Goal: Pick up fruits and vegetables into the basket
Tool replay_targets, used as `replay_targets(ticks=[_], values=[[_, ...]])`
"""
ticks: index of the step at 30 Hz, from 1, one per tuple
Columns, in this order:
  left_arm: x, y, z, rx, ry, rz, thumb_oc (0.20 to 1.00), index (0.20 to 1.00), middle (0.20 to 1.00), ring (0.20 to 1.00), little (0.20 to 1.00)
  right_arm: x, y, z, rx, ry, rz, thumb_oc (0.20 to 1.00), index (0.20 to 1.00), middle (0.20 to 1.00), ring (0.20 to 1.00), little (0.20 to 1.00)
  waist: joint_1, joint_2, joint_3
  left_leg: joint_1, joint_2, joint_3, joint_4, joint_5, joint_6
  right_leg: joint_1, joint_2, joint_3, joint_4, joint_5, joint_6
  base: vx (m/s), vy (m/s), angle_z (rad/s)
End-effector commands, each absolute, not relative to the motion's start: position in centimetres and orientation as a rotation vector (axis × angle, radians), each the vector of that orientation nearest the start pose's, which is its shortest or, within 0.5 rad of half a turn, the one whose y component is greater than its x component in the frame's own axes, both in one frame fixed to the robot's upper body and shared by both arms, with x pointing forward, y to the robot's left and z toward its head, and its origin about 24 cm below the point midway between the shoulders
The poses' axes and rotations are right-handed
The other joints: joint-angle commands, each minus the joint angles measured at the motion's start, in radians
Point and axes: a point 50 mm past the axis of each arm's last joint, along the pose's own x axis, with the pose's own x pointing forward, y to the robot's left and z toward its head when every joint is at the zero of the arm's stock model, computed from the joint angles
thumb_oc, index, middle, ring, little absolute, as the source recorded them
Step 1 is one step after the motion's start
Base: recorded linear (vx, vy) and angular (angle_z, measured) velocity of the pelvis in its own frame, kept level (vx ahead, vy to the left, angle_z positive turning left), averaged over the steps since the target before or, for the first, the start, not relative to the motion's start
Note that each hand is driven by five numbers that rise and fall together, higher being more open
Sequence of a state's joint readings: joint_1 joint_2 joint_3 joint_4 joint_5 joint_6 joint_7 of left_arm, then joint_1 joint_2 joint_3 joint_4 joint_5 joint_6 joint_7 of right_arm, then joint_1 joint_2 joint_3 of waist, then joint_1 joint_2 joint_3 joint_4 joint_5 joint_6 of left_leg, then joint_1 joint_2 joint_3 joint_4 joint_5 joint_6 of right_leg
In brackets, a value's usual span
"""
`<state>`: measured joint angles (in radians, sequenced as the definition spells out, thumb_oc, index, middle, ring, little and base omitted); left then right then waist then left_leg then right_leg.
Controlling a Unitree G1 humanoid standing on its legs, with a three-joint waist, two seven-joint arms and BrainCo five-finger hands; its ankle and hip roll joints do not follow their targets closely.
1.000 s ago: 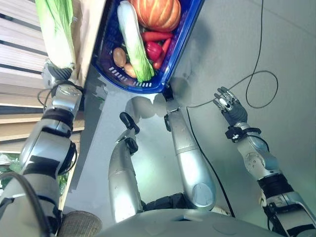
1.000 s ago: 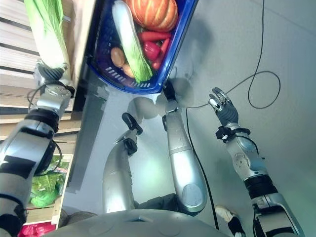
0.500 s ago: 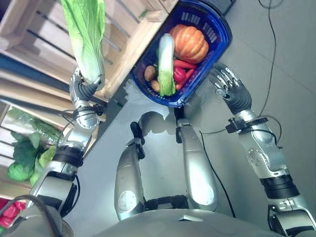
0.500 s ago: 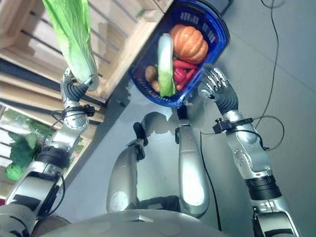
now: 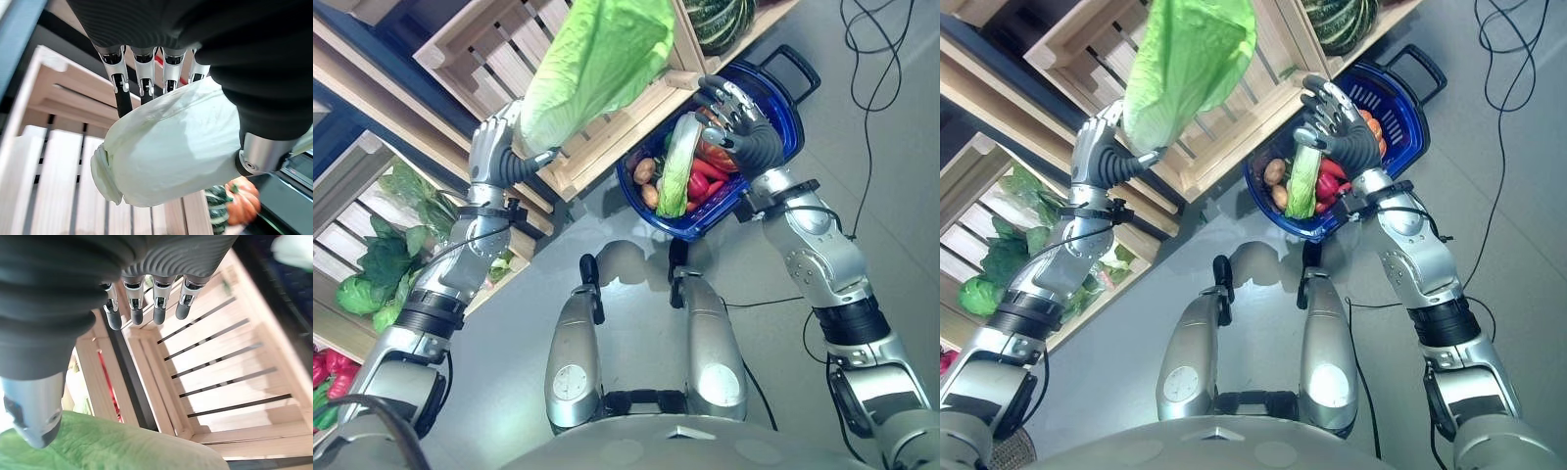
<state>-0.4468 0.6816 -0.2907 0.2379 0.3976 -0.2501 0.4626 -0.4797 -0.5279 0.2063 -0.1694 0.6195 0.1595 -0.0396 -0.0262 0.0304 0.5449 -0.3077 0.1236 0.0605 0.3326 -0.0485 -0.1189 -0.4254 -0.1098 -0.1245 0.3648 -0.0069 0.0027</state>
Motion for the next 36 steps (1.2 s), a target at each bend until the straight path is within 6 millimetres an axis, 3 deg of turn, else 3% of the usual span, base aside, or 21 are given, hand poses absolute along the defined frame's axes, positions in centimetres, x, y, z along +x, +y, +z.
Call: replay_targets(ticks=[1, 11, 20, 29, 36], values=[[30.4, 18.9, 18.0, 1.062, -0.825, 0.035, 0.200, 0.200, 0.200, 0.200, 0.200, 29.9, -13.2, 20.4, 0.089, -0.377, 0.395, 1.000, 1.000, 1.000, 1.000, 1.000, 0.008, -0.046, -0.106, -0.016, -0.049, 0.065, -0.005, -0.035, 0.086, 0.084, -0.031, -0.009, -0.011, -0.087, 0.066, 0.06, -0.040, 0.04], [29.9, 15.2, 17.3, 1.158, -0.877, -0.181, 0.200, 0.200, 0.200, 0.200, 0.200, 31.0, -11.3, 19.8, 0.170, -0.263, 0.382, 1.000, 1.000, 1.000, 1.000, 1.000, 0.030, -0.054, -0.134, 0.047, -0.050, 0.056, -0.032, -0.047, 0.085, 0.166, -0.045, -0.015, -0.066, -0.076, 0.081, 0.05, -0.024, 0.06], [30.0, 13.0, 16.0, 1.156, -0.788, -0.330, 0.200, 0.200, 0.200, 0.200, 0.200, 31.1, -8.7, 18.9, 0.194, -0.182, 0.477, 1.000, 1.000, 1.000, 1.000, 1.000, 0.039, -0.058, -0.128, 0.059, -0.049, 0.056, -0.030, -0.054, 0.087, 0.187, -0.048, -0.016, -0.081, -0.072, 0.085, 0.00, -0.002, 0.00], [29.7, 11.8, 15.2, 1.009, -0.630, -0.511, 0.200, 0.200, 0.200, 0.200, 0.200, 28.8, -5.3, 19.4, 0.025, -0.219, 0.764, 1.000, 1.000, 1.000, 1.000, 1.000, 0.046, -0.047, -0.111, 0.057, -0.053, 0.049, -0.037, -0.047, 0.084, 0.186, -0.052, -0.018, -0.090, -0.068, 0.088, -0.01, 0.004, 0.00], [29.6, 11.5, 14.3, 0.925, -0.491, -0.637, 0.200, 0.200, 0.200, 0.200, 0.200, 26.7, -3.4, 19.9, 0.032, -0.249, 0.956, 1.000, 1.000, 1.000, 1.000, 1.000, 0.053, -0.039, -0.108, 0.061, -0.058, 0.042, -0.043, -0.044, 0.085, 0.189, -0.053, -0.017, -0.095, -0.067, 0.090, -0.01, 0.003, 0.01]])
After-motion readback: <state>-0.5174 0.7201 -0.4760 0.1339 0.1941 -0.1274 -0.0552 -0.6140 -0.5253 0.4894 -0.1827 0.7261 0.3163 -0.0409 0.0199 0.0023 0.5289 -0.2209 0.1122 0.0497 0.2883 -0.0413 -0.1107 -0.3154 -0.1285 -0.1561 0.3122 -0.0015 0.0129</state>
